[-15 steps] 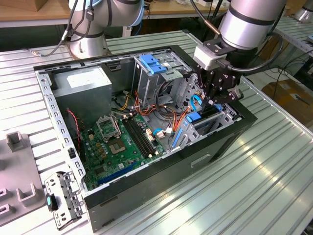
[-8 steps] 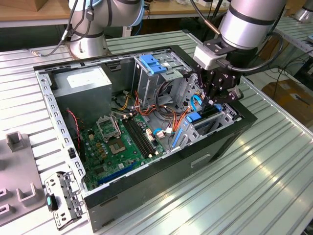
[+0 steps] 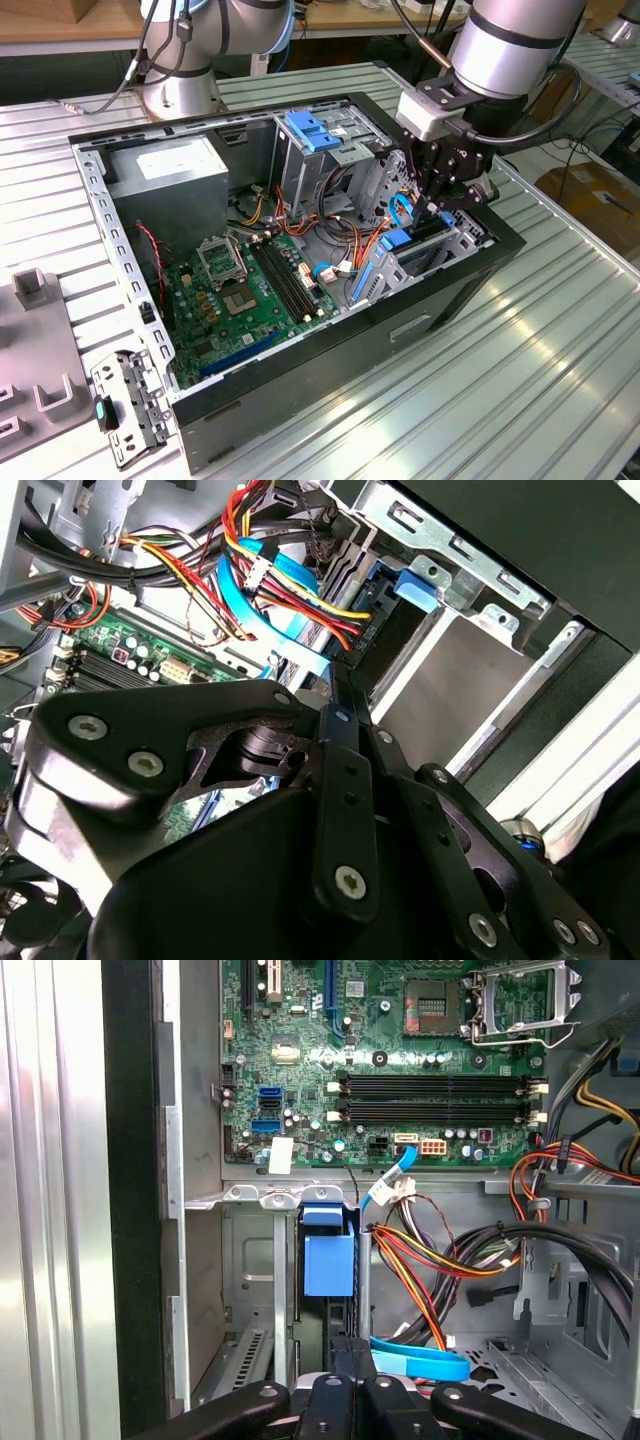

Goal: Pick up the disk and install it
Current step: 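Insert the second disk wire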

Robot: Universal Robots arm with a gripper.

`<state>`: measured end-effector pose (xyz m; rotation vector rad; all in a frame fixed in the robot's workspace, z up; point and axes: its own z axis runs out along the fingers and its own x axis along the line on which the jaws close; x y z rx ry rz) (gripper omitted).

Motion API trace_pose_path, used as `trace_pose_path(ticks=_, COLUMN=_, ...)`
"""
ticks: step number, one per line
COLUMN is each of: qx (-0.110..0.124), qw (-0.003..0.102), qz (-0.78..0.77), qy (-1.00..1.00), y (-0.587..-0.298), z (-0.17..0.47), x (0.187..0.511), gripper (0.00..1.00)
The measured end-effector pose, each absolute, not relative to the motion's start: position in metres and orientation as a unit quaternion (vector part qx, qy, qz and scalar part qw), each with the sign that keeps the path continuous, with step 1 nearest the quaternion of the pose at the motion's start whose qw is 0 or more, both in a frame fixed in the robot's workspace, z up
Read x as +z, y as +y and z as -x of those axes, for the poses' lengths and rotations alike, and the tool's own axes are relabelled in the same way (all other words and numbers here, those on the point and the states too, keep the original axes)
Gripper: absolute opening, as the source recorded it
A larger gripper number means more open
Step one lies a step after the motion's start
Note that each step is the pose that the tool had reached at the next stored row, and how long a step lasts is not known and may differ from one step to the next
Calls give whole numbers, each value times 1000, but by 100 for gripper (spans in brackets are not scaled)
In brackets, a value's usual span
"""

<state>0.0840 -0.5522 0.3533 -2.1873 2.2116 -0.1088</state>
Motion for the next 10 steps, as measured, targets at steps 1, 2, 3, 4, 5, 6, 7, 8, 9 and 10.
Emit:
trace_pose_path(ticks=1, qx=-35, qw=15, qz=703, qy=710, y=-552, z=-84, x=353, gripper=11)
trace_pose_path(ticks=2, qx=-35, qw=15, qz=703, qy=710, y=-552, z=-84, x=354, gripper=11)
trace_pose_path(ticks=3, qx=-35, qw=15, qz=703, qy=710, y=-552, z=-84, x=354, gripper=11)
trace_pose_path(ticks=4, qx=-35, qw=15, qz=703, qy=710, y=-552, z=-84, x=354, gripper=11)
trace_pose_path(ticks=5, qx=-35, qw=15, qz=703, qy=710, y=-552, z=-84, x=354, gripper=11)
trace_pose_path(ticks=6, qx=-35, qw=15, qz=703, qy=711, y=-552, z=-84, x=354, gripper=11)
trace_pose_path(ticks=7, qx=-35, qw=15, qz=703, qy=710, y=-552, z=-84, x=354, gripper=11)
trace_pose_path(ticks=8, qx=-35, qw=15, qz=703, qy=710, y=-552, z=-84, x=354, gripper=18)
trace_pose_path(ticks=9, qx=-35, qw=15, qz=703, qy=710, y=-552, z=-84, x=354, gripper=18)
trace_pose_path(ticks=10, qx=-35, qw=15, qz=703, qy=710, y=-552, z=-84, x=354, gripper=18)
